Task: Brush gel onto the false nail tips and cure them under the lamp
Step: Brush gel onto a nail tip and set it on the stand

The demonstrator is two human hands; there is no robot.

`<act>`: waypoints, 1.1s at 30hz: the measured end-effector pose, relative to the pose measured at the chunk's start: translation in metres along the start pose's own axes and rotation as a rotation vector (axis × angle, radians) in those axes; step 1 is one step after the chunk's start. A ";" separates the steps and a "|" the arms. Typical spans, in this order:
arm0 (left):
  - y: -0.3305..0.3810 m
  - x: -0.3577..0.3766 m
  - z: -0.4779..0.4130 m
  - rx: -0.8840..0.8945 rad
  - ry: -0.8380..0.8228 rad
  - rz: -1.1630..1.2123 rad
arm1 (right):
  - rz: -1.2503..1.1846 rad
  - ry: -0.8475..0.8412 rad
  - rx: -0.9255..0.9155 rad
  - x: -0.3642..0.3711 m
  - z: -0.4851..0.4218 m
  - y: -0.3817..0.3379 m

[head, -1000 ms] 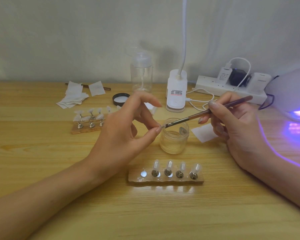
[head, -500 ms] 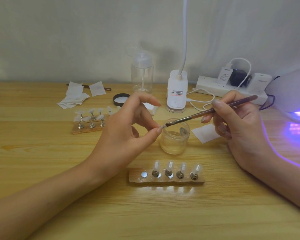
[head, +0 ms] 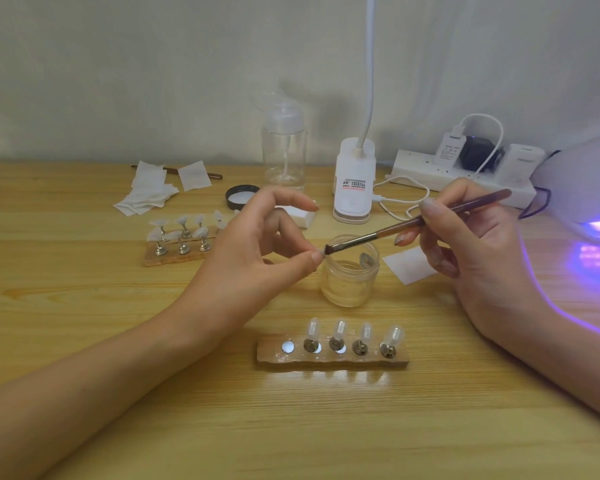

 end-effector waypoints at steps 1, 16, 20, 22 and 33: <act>0.000 0.000 0.000 -0.001 -0.002 0.003 | 0.013 0.012 0.009 -0.001 0.000 0.001; 0.000 -0.001 0.000 0.035 -0.002 -0.049 | 0.006 0.063 0.006 -0.009 0.001 0.000; 0.000 -0.001 -0.001 0.058 -0.005 -0.063 | 0.001 0.005 -0.004 -0.001 0.001 -0.001; 0.001 -0.001 -0.001 0.074 -0.006 -0.067 | 0.025 0.030 0.011 -0.004 0.002 0.001; 0.015 -0.004 0.001 0.194 0.034 -0.148 | 0.020 0.038 0.031 -0.005 0.001 0.003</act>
Point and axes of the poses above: each hand's wrist, its own z-axis away from the middle knuckle, its own x-axis out of the palm, y = z × x, the point moved 10 cm from there along -z, towards the middle knuckle, and after that the axes turned 13 degrees about -z, right-handed, at the moved point
